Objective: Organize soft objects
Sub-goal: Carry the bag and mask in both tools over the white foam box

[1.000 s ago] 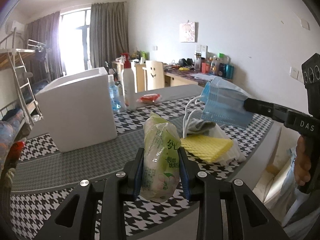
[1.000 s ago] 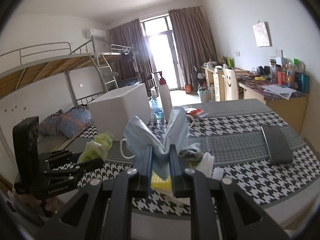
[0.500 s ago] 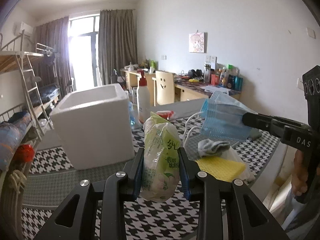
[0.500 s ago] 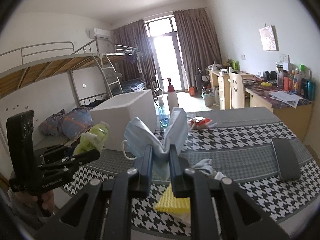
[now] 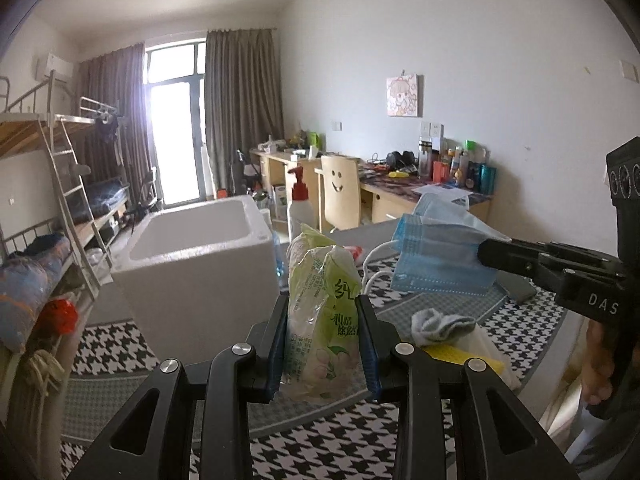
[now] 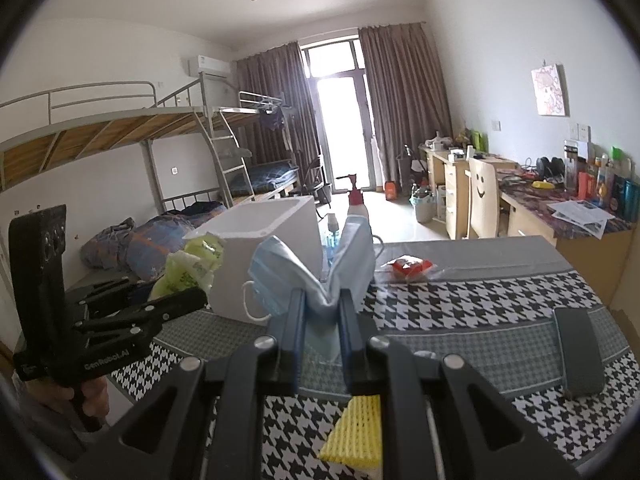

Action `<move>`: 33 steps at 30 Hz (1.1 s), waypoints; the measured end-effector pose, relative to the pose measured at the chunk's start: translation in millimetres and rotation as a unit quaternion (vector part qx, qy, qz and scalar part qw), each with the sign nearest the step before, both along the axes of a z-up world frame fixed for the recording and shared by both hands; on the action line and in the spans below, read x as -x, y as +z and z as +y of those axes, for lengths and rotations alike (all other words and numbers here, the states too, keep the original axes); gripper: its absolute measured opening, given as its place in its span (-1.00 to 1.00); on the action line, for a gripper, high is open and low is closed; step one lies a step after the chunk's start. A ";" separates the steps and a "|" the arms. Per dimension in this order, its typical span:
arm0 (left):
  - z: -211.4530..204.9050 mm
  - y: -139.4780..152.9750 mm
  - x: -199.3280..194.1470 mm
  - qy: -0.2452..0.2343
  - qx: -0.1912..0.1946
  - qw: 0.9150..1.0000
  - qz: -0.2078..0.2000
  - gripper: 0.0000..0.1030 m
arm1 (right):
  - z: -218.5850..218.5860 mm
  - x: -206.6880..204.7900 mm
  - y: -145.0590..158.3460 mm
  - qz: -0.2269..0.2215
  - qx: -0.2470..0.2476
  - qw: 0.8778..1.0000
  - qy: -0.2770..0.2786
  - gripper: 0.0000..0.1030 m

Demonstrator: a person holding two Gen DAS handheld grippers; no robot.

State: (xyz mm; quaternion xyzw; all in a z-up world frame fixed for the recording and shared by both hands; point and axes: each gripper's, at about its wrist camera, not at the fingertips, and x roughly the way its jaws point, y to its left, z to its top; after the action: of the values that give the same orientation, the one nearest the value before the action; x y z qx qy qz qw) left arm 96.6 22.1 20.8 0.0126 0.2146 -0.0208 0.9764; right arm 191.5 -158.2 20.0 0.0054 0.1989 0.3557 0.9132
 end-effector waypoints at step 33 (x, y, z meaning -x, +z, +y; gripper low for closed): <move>20.2 34.0 -33.8 0.028 -0.004 0.999 -0.031 -0.34 | 32.7 -32.3 33.2 -0.021 0.001 1.000 0.013 -0.63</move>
State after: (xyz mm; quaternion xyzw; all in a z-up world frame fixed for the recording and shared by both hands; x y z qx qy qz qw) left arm 130.4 42.3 54.8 0.0115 0.1848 0.0079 0.9827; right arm 223.8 -125.4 53.3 -0.0060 0.1799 0.3671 0.9126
